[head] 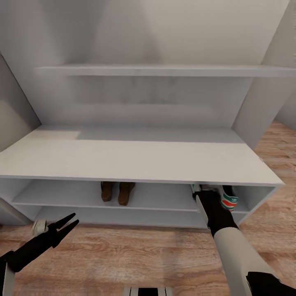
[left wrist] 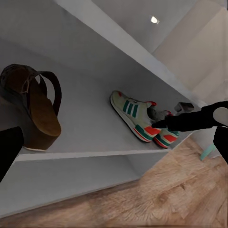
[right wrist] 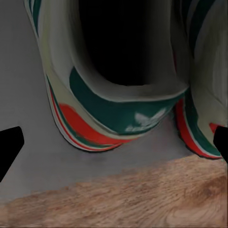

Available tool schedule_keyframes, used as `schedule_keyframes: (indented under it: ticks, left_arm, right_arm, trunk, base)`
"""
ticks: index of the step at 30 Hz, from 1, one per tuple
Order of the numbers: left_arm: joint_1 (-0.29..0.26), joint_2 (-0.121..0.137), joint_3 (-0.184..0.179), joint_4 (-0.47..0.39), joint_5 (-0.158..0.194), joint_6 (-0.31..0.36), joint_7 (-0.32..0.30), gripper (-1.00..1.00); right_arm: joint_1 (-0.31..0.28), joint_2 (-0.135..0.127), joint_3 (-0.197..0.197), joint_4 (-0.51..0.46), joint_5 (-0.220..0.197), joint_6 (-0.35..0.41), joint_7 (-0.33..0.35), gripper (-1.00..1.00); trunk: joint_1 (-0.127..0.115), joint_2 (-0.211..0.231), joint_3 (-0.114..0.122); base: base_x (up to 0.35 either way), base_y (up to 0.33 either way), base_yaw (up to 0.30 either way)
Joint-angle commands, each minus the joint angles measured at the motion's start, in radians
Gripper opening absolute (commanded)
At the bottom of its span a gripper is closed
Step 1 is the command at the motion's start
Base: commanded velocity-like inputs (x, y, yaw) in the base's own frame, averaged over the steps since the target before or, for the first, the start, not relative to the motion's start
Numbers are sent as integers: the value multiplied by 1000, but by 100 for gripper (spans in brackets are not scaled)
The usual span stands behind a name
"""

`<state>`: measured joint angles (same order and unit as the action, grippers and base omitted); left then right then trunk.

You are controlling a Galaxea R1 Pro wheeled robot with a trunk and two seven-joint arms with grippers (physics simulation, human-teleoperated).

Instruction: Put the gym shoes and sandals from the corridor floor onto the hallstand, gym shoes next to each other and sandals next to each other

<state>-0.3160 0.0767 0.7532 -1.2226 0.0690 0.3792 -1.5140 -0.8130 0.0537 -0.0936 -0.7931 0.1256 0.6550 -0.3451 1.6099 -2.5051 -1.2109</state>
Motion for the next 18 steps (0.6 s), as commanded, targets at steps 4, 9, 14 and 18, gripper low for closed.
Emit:
schedule_keyframes:
  ticks: [4, 9, 14, 18]
  left_arm:
    - [0, 0, 0, 0, 0, 0, 0, 100]
    - [0, 0, 0, 0, 0, 0, 0, 100]
    - [0, 0, 0, 0, 0, 0, 0, 100]
    - [0, 0, 0, 0, 0, 1, 0, 100]
  right_arm:
    - [0, 0, 0, 0, 0, 0, 0, 100]
    - [0, 0, 0, 0, 0, 0, 0, 100]
    - [0, 1, 1, 0, 0, 0, 0, 100]
    - [0, 1, 1, 0, 0, 0, 0, 100]
  trunk:
    - [0, 0, 0]
    - [0, 0, 0]
    - [0, 0, 0]
    - [0, 0, 0]
  base:
    - [-301, 0, 0]
    - [-326, 0, 0]
    - [-334, 0, 0]
    - [-335, 0, 0]
